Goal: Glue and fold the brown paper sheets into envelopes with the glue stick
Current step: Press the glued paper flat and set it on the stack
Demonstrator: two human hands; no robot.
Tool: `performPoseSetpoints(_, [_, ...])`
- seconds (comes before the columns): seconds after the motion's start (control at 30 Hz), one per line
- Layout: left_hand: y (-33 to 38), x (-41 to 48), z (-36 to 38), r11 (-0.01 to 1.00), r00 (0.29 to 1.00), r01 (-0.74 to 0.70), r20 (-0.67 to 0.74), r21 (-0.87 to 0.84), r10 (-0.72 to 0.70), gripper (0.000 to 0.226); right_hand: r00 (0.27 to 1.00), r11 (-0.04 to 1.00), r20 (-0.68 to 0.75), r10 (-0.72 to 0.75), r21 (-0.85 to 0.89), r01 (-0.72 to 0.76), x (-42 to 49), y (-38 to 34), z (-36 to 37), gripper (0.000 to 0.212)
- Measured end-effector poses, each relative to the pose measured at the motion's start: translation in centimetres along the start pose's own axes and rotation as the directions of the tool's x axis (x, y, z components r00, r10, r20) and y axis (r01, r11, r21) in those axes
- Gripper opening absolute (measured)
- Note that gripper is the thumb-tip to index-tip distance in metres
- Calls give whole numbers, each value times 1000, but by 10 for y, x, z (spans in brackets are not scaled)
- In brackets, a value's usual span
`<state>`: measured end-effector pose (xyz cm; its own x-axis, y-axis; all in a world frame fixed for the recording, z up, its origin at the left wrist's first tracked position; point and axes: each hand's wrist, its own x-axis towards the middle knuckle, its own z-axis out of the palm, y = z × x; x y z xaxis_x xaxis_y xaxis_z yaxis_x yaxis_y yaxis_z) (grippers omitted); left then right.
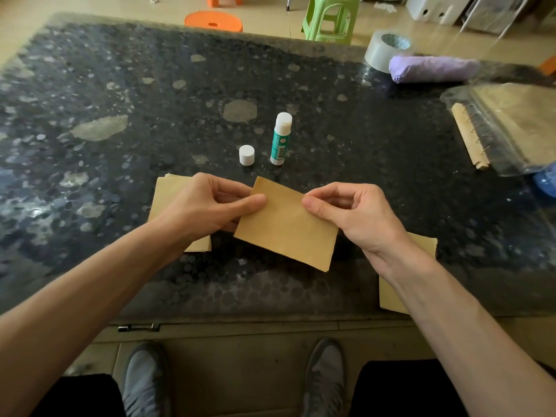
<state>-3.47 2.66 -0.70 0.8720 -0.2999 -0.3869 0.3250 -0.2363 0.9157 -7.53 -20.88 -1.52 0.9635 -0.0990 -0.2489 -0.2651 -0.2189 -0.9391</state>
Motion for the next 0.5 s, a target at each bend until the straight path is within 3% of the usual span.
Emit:
performPoseSetpoints(0.2, [-1, 3, -1, 999, 998, -28, -59, 22, 29, 11, 999, 1000, 32, 3, -2, -3, 0, 0, 3, 15])
performPoseSetpoints(0.5, [2, 2, 0, 995, 999, -21, 49, 94, 17, 17, 998, 998, 69, -15, -58, 19, 1, 2, 6, 14])
